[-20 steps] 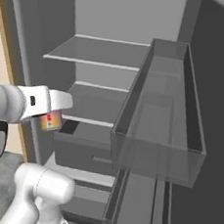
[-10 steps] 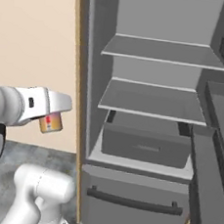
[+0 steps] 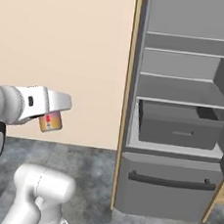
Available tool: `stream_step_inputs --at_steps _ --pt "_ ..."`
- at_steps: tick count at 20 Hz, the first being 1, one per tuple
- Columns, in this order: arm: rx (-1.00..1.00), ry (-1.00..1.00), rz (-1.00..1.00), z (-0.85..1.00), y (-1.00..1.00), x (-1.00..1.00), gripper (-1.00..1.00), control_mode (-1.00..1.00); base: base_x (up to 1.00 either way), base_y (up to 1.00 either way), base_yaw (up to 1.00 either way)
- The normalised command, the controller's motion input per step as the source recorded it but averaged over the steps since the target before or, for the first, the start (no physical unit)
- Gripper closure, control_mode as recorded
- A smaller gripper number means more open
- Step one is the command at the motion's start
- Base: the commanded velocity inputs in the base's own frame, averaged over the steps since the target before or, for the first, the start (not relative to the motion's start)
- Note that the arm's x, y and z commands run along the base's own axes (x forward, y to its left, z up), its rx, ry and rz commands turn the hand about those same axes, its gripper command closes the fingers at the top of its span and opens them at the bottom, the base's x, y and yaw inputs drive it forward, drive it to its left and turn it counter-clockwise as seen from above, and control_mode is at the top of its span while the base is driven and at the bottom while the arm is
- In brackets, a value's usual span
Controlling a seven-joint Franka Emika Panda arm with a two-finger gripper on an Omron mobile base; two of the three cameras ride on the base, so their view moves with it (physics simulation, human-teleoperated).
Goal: Open the fridge, grab two sodas, and place both sodas inside the bowl with ice on the dining counter.
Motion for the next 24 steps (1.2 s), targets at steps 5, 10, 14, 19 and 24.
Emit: stream_step_inputs --at_steps 5,10,14,19,24 --pt "0.00 0.00 0.00 0.00 0.00 0.00 1.00 1.00 -0.91 0.51 -0.35" --pt "0.00 0.00 0.00 0.00 0.00 0.00 1.00 1.00 -0.91 0.35 -0.34" --pt "0.00 0.00 0.00 0.00 0.00 0.00 1.00 1.00 -0.98 0.10 -0.35" --pt "0.00 0.00 0.00 0.00 0.00 0.00 1.00 1.00 -1.00 0.10 -0.35" --pt "0.00 0.00 0.00 0.00 0.00 0.00 1.00 1.00 -0.96 0.59 -0.27"
